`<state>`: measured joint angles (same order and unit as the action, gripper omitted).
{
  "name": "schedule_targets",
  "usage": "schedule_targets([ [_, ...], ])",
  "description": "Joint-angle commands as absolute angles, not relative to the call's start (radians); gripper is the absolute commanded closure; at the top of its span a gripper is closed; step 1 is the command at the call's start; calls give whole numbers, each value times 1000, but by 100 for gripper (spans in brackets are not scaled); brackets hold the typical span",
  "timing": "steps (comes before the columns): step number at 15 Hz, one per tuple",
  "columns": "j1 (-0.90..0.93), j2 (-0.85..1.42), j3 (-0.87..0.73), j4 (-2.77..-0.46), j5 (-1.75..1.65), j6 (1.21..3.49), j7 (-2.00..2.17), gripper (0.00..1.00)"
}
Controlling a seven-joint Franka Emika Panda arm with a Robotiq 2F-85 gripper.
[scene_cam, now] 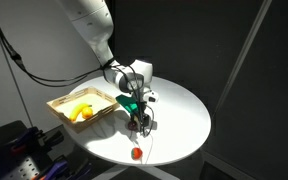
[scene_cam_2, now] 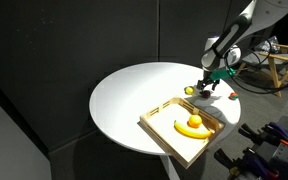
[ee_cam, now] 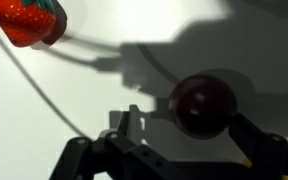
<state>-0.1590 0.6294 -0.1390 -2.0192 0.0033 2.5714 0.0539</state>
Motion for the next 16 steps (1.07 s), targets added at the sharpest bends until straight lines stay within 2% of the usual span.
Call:
schedule_targets([
  [1,-157,631,-141,-2017,5,2569,52,0],
  [16,-164,627,-130,-2022,12,2571,38,0],
])
